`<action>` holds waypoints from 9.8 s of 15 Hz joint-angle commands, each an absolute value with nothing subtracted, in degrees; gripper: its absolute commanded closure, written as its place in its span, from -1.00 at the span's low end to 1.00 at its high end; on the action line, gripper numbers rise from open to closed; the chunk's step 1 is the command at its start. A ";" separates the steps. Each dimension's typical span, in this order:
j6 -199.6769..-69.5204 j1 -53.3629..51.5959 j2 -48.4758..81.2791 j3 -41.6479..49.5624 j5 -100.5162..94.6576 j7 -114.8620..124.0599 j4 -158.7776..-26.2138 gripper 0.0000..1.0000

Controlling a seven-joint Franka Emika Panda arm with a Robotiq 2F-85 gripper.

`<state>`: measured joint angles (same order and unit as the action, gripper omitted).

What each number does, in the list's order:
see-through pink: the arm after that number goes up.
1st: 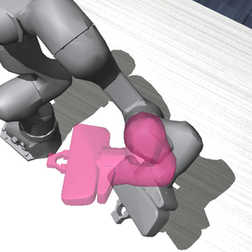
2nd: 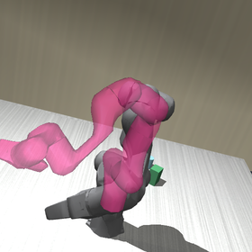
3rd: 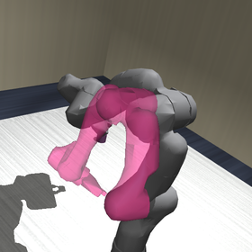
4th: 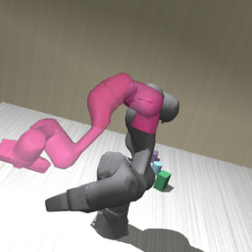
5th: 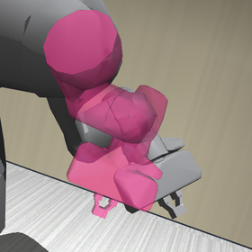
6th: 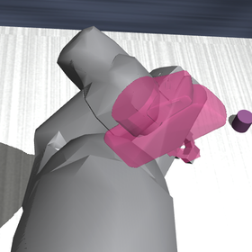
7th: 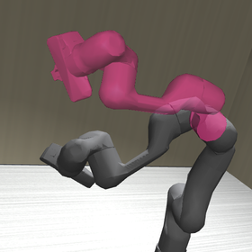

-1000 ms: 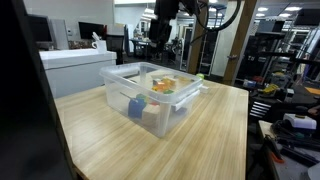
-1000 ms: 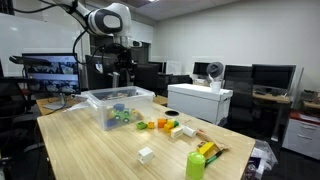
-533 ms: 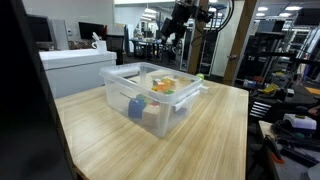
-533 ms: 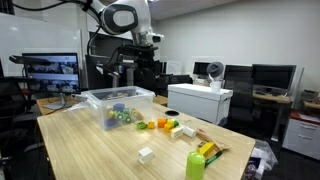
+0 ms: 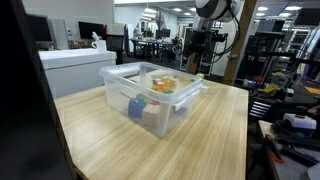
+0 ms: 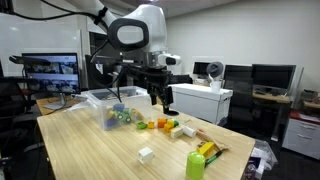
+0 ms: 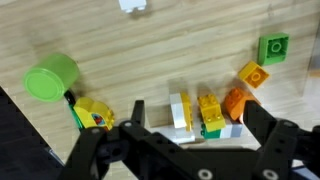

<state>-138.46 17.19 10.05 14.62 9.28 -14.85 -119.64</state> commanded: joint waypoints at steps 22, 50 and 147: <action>-138.28 21.19 20.72 16.14 -0.78 -17.86 -123.58 0.38; -129.06 5.11 -0.96 2.73 8.49 -23.51 -125.35 -0.23; -141.84 10.94 26.29 8.30 0.94 -11.01 -109.35 -1.00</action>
<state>-140.84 11.01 23.74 8.59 2.96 -13.15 -110.81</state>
